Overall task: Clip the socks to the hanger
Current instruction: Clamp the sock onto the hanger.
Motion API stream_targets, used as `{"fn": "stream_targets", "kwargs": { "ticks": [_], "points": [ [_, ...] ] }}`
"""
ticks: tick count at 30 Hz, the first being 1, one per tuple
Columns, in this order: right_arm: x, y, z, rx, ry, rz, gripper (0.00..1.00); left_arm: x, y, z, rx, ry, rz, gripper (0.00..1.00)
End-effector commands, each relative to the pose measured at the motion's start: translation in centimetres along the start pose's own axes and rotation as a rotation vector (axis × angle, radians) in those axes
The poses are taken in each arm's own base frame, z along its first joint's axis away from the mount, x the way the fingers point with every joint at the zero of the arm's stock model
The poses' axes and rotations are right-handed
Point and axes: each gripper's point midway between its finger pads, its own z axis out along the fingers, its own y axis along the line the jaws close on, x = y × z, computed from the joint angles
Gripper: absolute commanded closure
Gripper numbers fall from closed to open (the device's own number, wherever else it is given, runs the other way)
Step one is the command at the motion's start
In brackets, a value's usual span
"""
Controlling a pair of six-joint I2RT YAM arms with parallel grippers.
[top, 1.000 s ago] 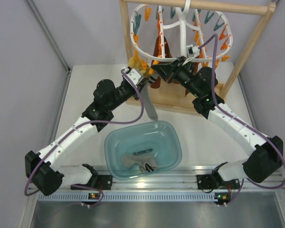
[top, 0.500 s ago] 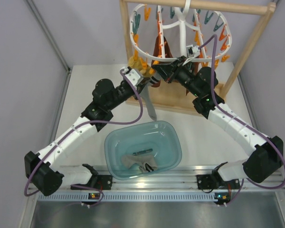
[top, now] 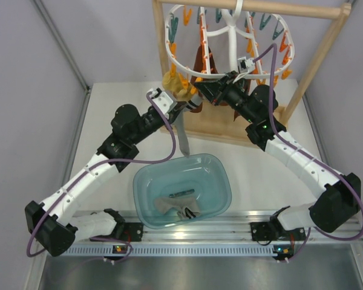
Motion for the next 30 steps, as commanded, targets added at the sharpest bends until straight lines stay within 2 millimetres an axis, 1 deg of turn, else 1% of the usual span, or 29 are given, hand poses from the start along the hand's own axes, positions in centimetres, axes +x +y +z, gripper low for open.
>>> {"fn": "stream_targets", "kwargs": {
  "ticks": [1, 4, 6, 12, 16, 17, 25, 28, 30],
  "points": [
    [-4.0, 1.8, -0.1, -0.046, -0.098, -0.044, 1.00, -0.1, 0.3, -0.8, -0.019, -0.004, -0.002, 1.00],
    [-4.1, 1.8, -0.1, -0.046, -0.100, -0.041, 1.00, 0.5, 0.1, -1.0, -0.019, 0.009, -0.004, 1.00],
    [-4.0, 1.8, 0.0, -0.048, -0.097, -0.036, 1.00, 0.5, 0.2, -1.0, -0.022, 0.006, -0.001, 1.00],
    [-3.8, 1.8, 0.0, -0.054, -0.089, -0.040, 1.00, -0.3, 0.2, -0.6, -0.009, -0.020, 0.010, 1.00],
    [-3.6, 1.7, -0.1, -0.053, -0.085, -0.039, 1.00, -1.0, 0.7, -0.3, -0.015, -0.035, 0.017, 1.00],
    [-3.5, 1.8, -0.1, -0.055, -0.082, -0.038, 1.00, -0.8, 0.7, -0.1, -0.016, -0.032, 0.013, 1.00],
    [-3.4, 1.7, -0.2, -0.054, -0.079, -0.040, 1.00, -1.6, 1.7, 0.2, -0.042, -0.049, 0.022, 1.00],
    [-3.4, 1.7, -0.2, -0.053, -0.080, -0.041, 1.00, -1.8, 1.7, 0.4, -0.039, -0.056, 0.025, 1.00],
    [-3.3, 1.6, -0.1, -0.052, -0.078, -0.040, 1.00, -2.3, 1.7, 0.4, -0.035, -0.071, 0.031, 1.00]
  ]
}}
